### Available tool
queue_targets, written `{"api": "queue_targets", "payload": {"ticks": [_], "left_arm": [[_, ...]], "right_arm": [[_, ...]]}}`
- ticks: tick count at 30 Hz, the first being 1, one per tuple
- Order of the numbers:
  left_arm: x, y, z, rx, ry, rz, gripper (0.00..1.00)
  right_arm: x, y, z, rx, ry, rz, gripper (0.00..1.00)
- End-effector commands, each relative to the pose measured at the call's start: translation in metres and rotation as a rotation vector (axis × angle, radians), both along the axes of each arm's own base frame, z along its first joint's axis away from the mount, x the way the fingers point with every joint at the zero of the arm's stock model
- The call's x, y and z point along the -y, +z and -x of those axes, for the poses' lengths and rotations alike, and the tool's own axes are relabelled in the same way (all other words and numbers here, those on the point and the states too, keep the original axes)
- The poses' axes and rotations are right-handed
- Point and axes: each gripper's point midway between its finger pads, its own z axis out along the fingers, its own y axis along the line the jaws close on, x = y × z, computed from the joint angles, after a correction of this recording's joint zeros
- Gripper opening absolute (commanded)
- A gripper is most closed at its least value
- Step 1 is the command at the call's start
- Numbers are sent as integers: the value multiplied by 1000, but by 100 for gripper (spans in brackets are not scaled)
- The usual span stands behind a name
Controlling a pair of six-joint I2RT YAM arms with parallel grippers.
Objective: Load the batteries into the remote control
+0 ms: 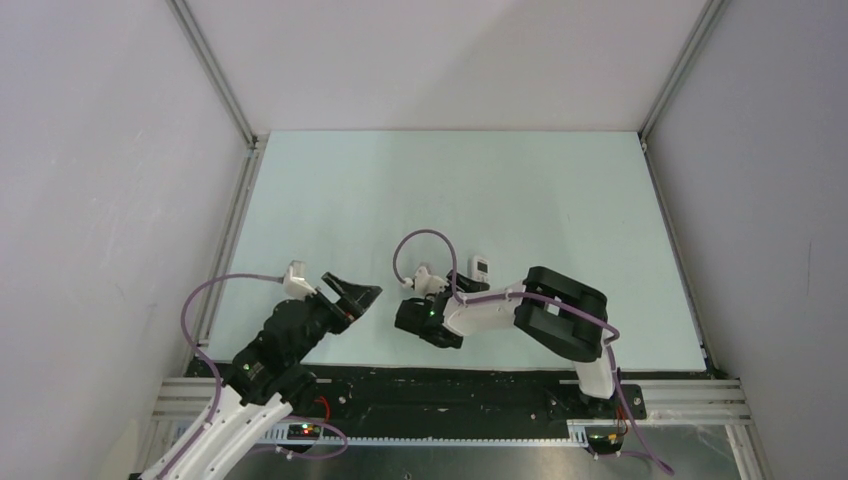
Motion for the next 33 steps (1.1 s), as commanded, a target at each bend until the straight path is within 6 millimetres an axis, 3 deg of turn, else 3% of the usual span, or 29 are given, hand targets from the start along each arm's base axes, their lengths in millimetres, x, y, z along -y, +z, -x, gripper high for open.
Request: {"api": "queue_targets", "payload": {"ticks": [1,8,12,17,22,24,25,26,27,28,29,30,31,32,33], "left_arm": [[-4,13,-3,47,21,16,98],[-6,16,-2,61,27,19,98],[-8,16,-3,60,38,14,98],[-9,15,-4,54,43,-8,98],[-10,18,-6,62,47,-32,98],[-11,19,-7,67,47,-43,98],[-12,19,-8,69,50,-50,98],[-12,20,-8,72,47,-60,98],[-13,21,-9,74,51,-67,98],[-14,21,-10,74,52,-78,98],[-14,18,-11,67,53,-90,98],[-14,18,-11,66,52,-100,98],[-14,15,-12,57,53,-111,98],[-14,14,-12,53,52,-120,98],[-14,11,-13,43,51,-130,98]], "right_arm": [[-26,-16,22,-123,-15,-199,67],[-77,6,34,-160,81,-430,79],[-100,29,38,-168,119,-581,85],[-103,67,34,-141,140,-813,86],[-69,111,27,-140,137,-1236,95],[-36,120,16,-71,87,-1352,97],[-22,110,18,-62,58,-1366,98],[-6,125,14,0,44,-1419,98],[8,110,17,4,7,-1413,98],[23,124,15,68,-8,-1465,99],[35,108,18,73,-45,-1465,99],[48,122,17,134,-52,-1527,99],[58,105,21,137,-89,-1533,99],[69,119,22,197,-99,-1616,99],[78,103,25,200,-121,-1610,99]]}}
